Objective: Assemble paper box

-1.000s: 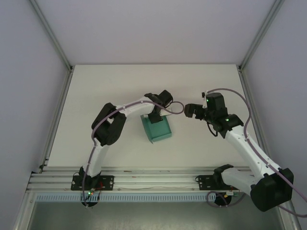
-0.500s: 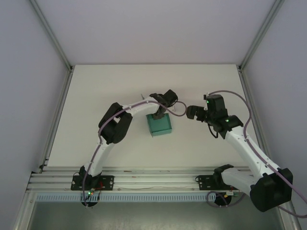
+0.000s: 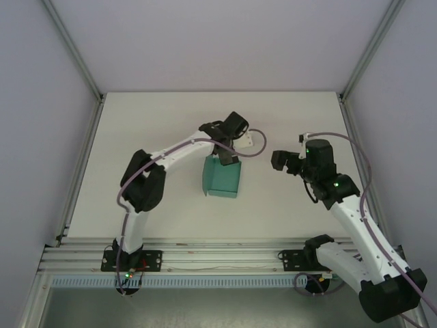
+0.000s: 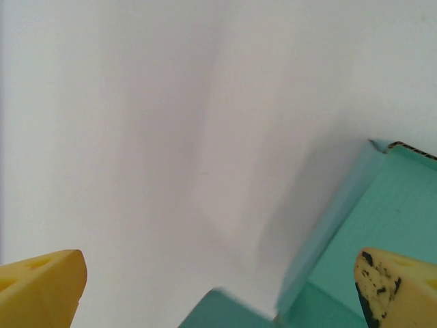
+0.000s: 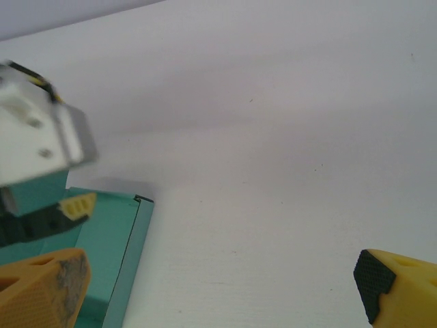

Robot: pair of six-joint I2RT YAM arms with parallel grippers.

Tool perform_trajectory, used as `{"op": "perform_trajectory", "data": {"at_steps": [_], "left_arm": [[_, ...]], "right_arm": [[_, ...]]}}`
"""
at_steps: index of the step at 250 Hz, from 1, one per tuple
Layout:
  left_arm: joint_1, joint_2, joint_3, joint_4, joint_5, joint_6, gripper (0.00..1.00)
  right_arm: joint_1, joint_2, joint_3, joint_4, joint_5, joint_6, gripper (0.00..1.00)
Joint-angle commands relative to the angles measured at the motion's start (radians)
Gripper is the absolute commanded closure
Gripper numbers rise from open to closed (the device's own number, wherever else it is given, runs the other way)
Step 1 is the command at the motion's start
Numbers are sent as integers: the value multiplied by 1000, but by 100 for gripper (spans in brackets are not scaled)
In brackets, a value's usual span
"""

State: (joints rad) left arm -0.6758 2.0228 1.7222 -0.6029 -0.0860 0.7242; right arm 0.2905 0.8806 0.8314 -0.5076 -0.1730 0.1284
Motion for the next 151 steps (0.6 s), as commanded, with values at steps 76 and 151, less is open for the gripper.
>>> {"op": "perform_trajectory", "data": {"at_steps": [76,151], "left_arm": [[242,-453,-317,380,27,-665,0],[379,-626,-736,384,-14,-1077,0]], "right_arm": [[31,374,62,229,-314,-298,6],[161,1087,689,-218,-323,-707,17]]}}
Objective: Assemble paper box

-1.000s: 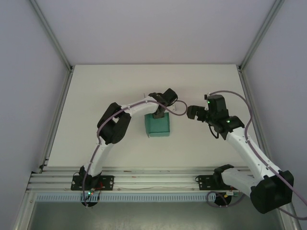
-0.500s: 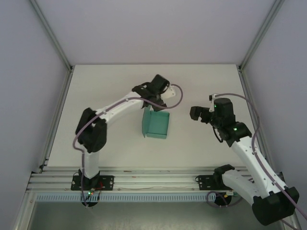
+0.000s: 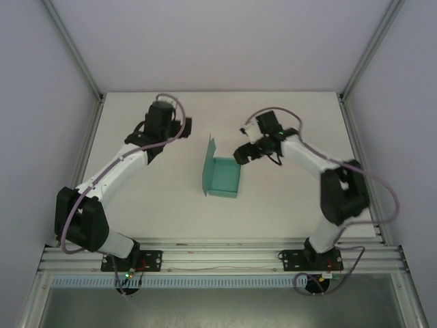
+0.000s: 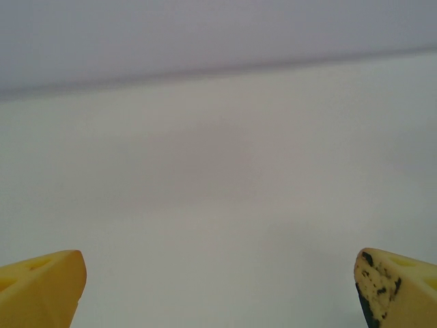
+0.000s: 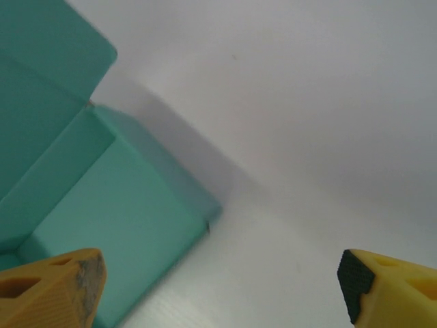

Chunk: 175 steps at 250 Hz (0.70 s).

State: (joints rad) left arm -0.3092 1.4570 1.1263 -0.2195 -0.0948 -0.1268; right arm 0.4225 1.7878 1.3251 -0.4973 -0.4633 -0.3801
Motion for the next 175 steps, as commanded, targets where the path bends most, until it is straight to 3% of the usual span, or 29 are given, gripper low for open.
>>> {"op": "perform_trajectory", "data": {"at_steps": [1,26,69,87,123,150,175], "left_arm": [[13,-63,-144,2,-3,-227,0],[16,-127,-246,28,9,-245,0],[23,-168,-295,-6,-40,-273,0],[23,-171,-295,-14,-30,-263,0],[23,-172,-295,-9,-36,-265,0],[22,-170,-289,-7,-32,-261,0],[24,-170,-289,-3,-20,-253,0]], "right_arm": [[29,187,203,-234,-33,-201,18],[58,302,320,-316,-48,-254,23],[92,355,336,-242,-29,-207,29],[95,361,329,-189,10,-129,42],[98,320,266,-99,34,-63,43],[99,286,247,-93,40,-62,53],[103,302,254,-111,42,-107,55]]}}
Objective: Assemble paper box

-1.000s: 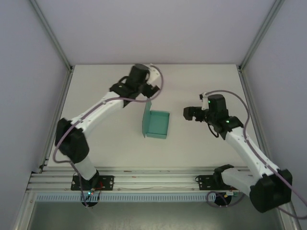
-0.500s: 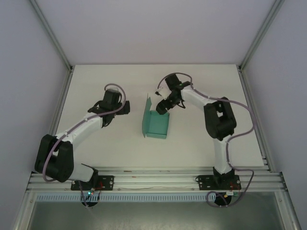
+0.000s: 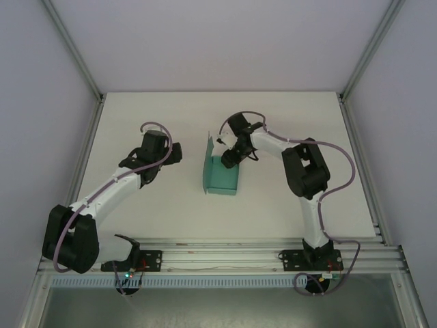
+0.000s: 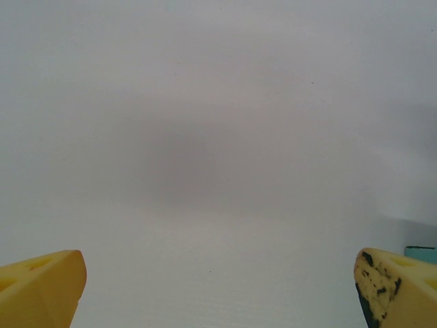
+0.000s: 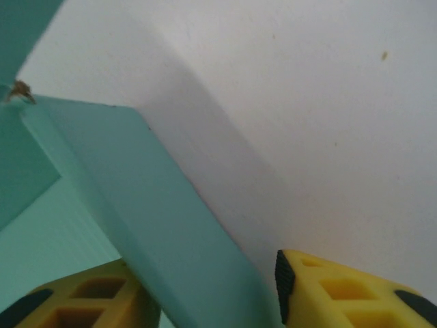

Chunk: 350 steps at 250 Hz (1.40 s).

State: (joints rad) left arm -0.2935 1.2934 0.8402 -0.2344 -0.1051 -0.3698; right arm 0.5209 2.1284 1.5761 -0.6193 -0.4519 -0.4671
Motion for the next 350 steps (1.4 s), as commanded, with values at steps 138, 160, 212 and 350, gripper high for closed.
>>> {"op": "perform_trajectory", "data": {"at_steps": [138,160,212,350], "left_arm": [[7,27,1,5,31,8,0],[8,30,4,0,28,8,0],[7,31,-1,4,31,5,0],[8,-26,3,-31,-21,-9,0]], "right_arm": [[33,132,178,-99,135,-76,85],[51,148,189,-108,245,-23,87],[100,219,213,-228,567,160,100],[120,151,-30,-371,722,754,100]]}}
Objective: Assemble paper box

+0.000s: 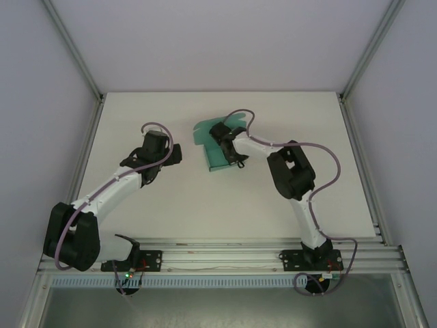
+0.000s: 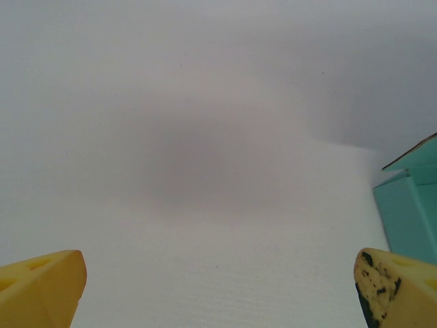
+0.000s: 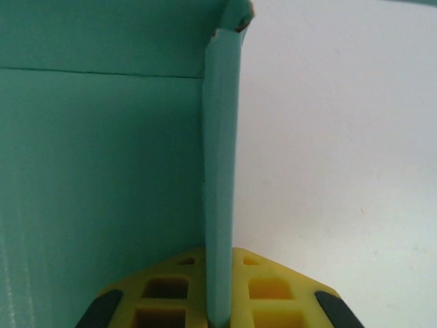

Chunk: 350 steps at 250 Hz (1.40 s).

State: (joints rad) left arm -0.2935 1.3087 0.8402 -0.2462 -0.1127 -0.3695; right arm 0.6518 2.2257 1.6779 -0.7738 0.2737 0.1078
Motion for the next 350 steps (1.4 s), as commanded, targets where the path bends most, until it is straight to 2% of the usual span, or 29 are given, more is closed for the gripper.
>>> {"op": "perform_trajectory", "data": {"at_steps": [1,37,57,84,95,109,122,193,206,220,232,257,270,294,322,350], "left_arm": [[8,-41,2,-17,-13,-9,0],[8,-49,7,-14,8,2,0],[6,-42,30,-30,22,13,0],[8,-40,35,-31,27,11,0],[8,-43,32,-23,35,11,0],[7,-44,30,-14,51,13,0],[8,-44,29,-5,75,21,0],[7,-19,39,58,180,95,0],[8,-12,44,66,196,106,0],[7,-2,51,79,229,131,0],[7,10,54,96,274,162,0],[7,49,83,102,369,258,0],[6,69,104,104,412,307,0],[6,98,127,124,474,369,0],[5,142,154,144,538,467,0],[5,221,238,74,573,541,0]], "right_arm": [[-11,51,-136,-214,-5,185,100],[26,-35,-252,-86,-117,291,100],[45,-68,-251,-61,-80,305,88],[43,-111,-244,-9,-52,295,84],[44,-125,-231,-5,-51,288,75],[43,-145,-214,-1,-39,284,72],[42,-168,-211,15,-24,282,64],[38,-317,-270,146,-42,309,44],[37,-342,-286,159,-25,308,43],[36,-374,-311,184,-5,289,37],[29,-410,-344,229,1,244,32],[-16,-497,-397,313,-121,41,15],[-49,-539,-407,324,-200,-68,0],[-101,-611,-436,383,-317,-283,0],[-180,-658,-488,490,-534,-543,0],[-256,-607,-387,390,-732,-697,0]]}}
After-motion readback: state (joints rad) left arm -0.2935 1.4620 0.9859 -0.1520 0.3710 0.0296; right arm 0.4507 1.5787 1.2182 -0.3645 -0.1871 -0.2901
